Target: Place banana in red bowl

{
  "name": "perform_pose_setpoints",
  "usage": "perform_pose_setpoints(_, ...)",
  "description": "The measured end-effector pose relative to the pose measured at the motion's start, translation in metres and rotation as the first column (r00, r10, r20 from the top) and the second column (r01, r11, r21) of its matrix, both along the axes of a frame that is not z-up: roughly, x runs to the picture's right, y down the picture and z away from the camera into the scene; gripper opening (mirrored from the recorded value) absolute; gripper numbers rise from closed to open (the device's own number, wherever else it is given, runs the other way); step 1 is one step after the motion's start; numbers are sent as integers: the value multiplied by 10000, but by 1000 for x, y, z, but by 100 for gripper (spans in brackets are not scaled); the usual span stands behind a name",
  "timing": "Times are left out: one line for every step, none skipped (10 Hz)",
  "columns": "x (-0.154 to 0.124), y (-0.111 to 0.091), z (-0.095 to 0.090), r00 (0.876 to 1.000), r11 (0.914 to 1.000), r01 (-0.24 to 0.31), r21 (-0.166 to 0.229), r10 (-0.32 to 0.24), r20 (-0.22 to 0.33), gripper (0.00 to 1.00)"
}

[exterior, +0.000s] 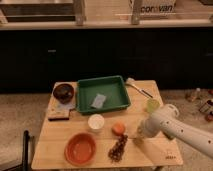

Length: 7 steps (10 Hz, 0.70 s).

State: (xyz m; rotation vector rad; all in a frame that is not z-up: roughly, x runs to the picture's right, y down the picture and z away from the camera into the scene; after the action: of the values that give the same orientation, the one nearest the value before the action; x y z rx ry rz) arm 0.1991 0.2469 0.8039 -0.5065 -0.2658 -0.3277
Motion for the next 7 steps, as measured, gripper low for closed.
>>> perform_pose_setpoints(-17,-6,-7,9994,9994,342,87,-343,66,0)
perform_pose_setpoints(-37,-14,-16,9973,9973,710,170,-713,147,0)
perform_pose_setpoints(-46,-19,-21,9955,9955,922,236,-926,186,0)
perform_pose_setpoints(-53,-26,-28,9928,9926,1170,319,-1177,204,0)
perform_pose_setpoints(-55,-29,-31,9914,9910,1283,370,-1291,199,0)
perform_pose_setpoints(-57,-34,-34,9903,9896,1363,459,-1374,205,0)
perform_pose_setpoints(-57,-41,-39,9891,9879,1445,571,-1459,208,0)
